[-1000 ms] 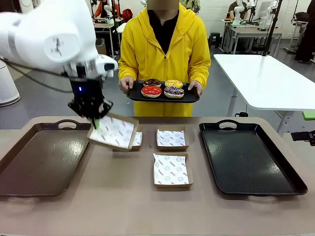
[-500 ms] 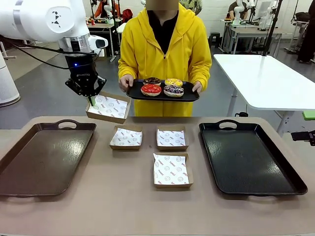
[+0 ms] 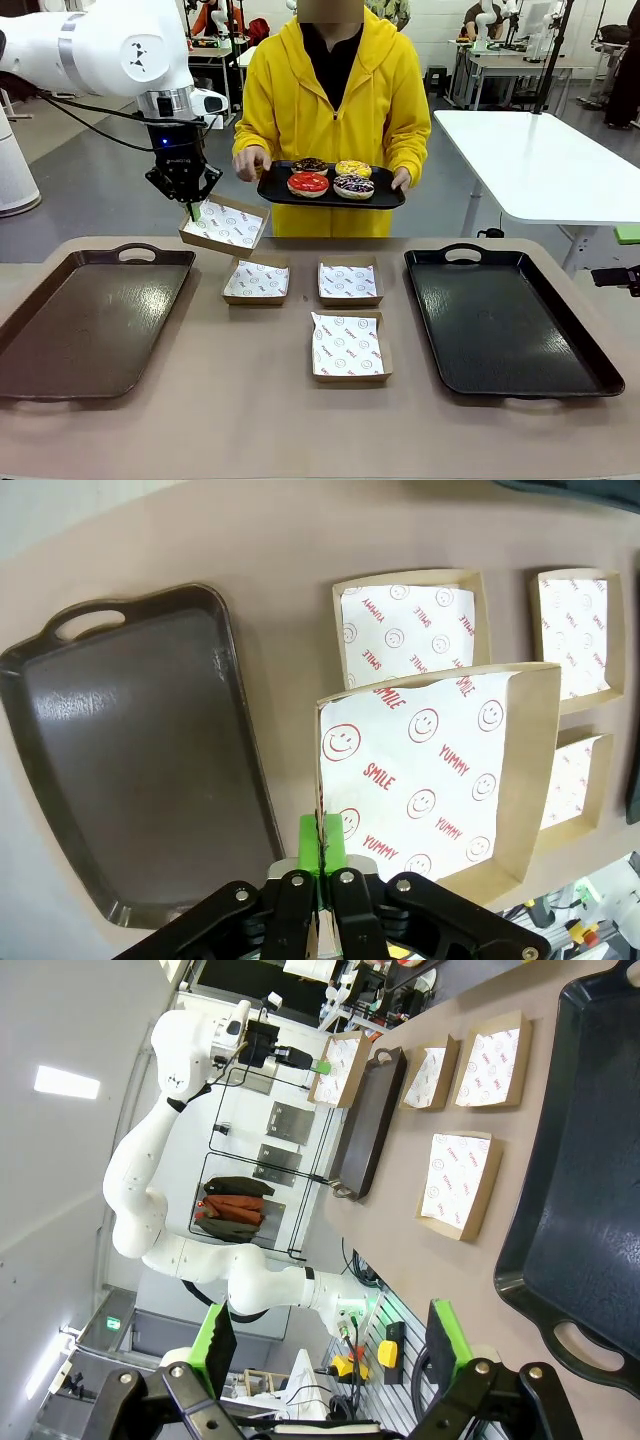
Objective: Individually package the donuts and arrange them on the tray.
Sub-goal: Pick up one Paper togo box, then place the picked Paper togo box on the Handle tray while simultaneously picking up another Paper togo box from the table with the other hand.
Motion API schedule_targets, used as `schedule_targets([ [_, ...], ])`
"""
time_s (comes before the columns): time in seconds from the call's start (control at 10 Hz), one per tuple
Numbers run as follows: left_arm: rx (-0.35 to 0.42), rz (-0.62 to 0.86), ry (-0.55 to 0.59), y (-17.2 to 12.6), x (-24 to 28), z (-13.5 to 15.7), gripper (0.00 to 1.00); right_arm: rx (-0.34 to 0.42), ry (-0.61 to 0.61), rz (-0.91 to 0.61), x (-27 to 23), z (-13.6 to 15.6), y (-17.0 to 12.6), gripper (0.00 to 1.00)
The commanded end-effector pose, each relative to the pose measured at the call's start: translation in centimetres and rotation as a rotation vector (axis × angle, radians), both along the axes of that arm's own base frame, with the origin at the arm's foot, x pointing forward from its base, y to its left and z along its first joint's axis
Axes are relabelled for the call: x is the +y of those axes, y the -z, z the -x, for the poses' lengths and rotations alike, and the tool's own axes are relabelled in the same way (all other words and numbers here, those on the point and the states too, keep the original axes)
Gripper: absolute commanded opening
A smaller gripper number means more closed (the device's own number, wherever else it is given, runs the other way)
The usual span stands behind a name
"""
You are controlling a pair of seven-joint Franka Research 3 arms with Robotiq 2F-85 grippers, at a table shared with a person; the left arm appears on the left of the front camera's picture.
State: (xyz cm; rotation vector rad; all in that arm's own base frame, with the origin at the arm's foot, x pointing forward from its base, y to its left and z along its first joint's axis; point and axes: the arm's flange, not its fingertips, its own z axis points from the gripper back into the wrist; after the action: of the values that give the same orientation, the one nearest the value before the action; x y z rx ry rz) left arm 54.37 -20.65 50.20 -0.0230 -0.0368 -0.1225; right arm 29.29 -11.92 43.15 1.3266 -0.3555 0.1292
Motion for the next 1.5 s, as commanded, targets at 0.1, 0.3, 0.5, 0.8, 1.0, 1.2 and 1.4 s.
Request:
schedule_targets([
  [0.1, -0.013, 0.010, -0.033, -0.59, 0.21, 0.44, 0.00, -0.015, -0.002, -0.015, 0.10, -0.14, 0.02, 1.00],
  [0.3, -0.013, 0.010, -0.033, -0.59, 0.21, 0.44, 0.00, -0.015, -0.002, -0.015, 0.10, -0.14, 0.02, 1.00],
  [0.5, -0.013, 0.010, -0.033, -0.59, 0.21, 0.44, 0.00, -0.015, -0.002, -0.015, 0.10, -0.14, 0.02, 1.00],
  [0.8, -0.013, 0.010, -0.033, -0.59, 0.21, 0.44, 0.00, -0.015, -0.002, -0.015, 0.10, -0.14, 0.02, 1.00],
  [1.0, -0.013, 0.010, -0.033, -0.59, 0.21, 0.44, 0.00, -0.015, -0.002, -0.015, 0.10, -0.14, 0.02, 1.00],
  [1.2, -0.013, 0.010, -0.033, -0.59, 0.21, 0.44, 0.00, -0.015, -0.002, -0.015, 0.10, -0.14, 0.02, 1.00],
  [1.4, -0.013, 0.010, -0.033, -0.59, 0.21, 0.44, 0.00, -0.015, -0.002, -0.015, 0.10, -0.14, 0.02, 1.00],
])
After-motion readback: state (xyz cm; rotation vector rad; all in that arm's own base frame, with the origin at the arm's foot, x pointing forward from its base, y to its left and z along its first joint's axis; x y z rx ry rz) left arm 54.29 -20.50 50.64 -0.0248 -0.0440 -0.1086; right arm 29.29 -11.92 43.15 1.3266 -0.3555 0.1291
